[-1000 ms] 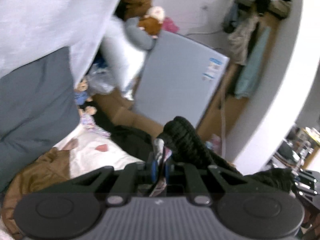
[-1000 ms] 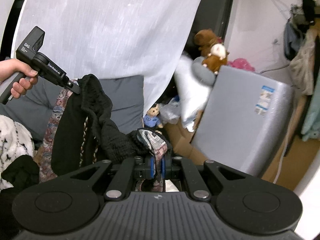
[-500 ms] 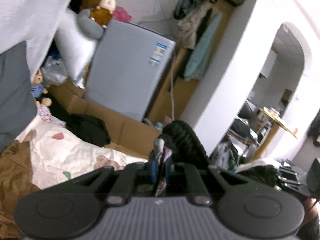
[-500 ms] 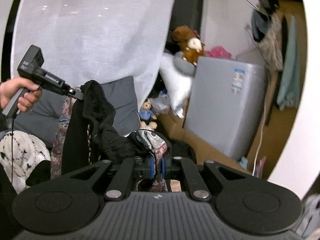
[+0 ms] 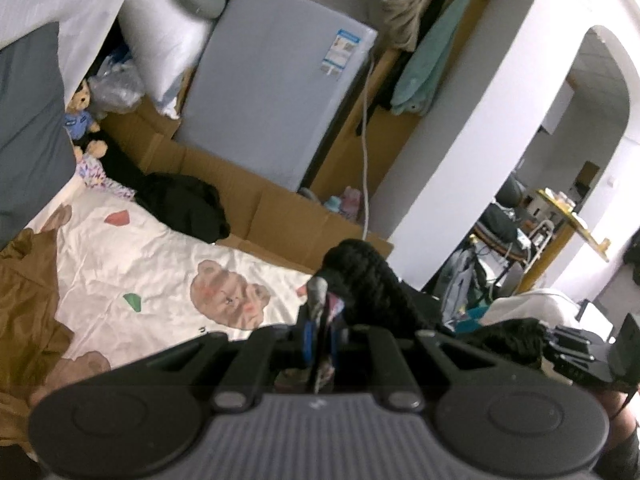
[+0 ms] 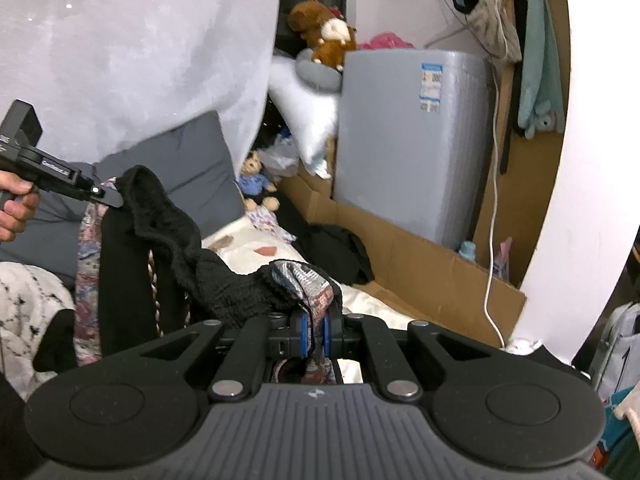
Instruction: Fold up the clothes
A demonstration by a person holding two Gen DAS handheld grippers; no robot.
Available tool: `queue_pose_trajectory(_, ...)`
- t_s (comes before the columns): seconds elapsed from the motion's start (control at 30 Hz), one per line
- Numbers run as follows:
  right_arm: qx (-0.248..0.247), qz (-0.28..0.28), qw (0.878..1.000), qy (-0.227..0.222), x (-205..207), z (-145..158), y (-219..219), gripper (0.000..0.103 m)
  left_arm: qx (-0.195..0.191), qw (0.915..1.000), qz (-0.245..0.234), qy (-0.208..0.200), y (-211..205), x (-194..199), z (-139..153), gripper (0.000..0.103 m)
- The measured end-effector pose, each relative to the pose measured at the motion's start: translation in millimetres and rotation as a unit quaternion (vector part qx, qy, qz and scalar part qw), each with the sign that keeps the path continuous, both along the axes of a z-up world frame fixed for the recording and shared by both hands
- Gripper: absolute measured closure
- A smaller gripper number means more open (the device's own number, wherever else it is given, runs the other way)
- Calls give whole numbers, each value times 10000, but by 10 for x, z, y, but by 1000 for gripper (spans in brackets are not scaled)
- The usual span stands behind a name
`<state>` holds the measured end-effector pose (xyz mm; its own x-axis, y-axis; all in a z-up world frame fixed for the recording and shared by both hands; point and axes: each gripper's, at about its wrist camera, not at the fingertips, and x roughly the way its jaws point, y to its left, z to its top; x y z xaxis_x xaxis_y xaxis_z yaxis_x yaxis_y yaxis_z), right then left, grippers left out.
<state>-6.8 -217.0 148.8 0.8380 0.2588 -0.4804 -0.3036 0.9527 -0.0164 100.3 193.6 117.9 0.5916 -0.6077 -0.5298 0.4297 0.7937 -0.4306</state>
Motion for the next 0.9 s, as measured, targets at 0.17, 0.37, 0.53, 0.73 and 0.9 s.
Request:
queue_pose_trajectory(0.17,-29,-202,9996,185,258,-258,24,95,146,9997,93,147,-70,265,-183,94)
queue_pose_trajectory(0.37,-12,-370,9987,349,531,-524,29,95,230,9990,188,325,-122,578,-416,94)
queue_pose_trajectory(0.53,-1,-430,9982,430,736,-696,19,95,330,9983,245,410,-175,813,-577,94)
queue_pose_trajectory(0.73,-31,-457,9975,536,1060,-925,-4,95,308,9974,349,557,-228,1177,-808,94)
queue_pose_trajectory(0.9,-48,-488,9965,674,1404,-1190,-59,95,329,9963,432,659,-312,1519,-1064,94)
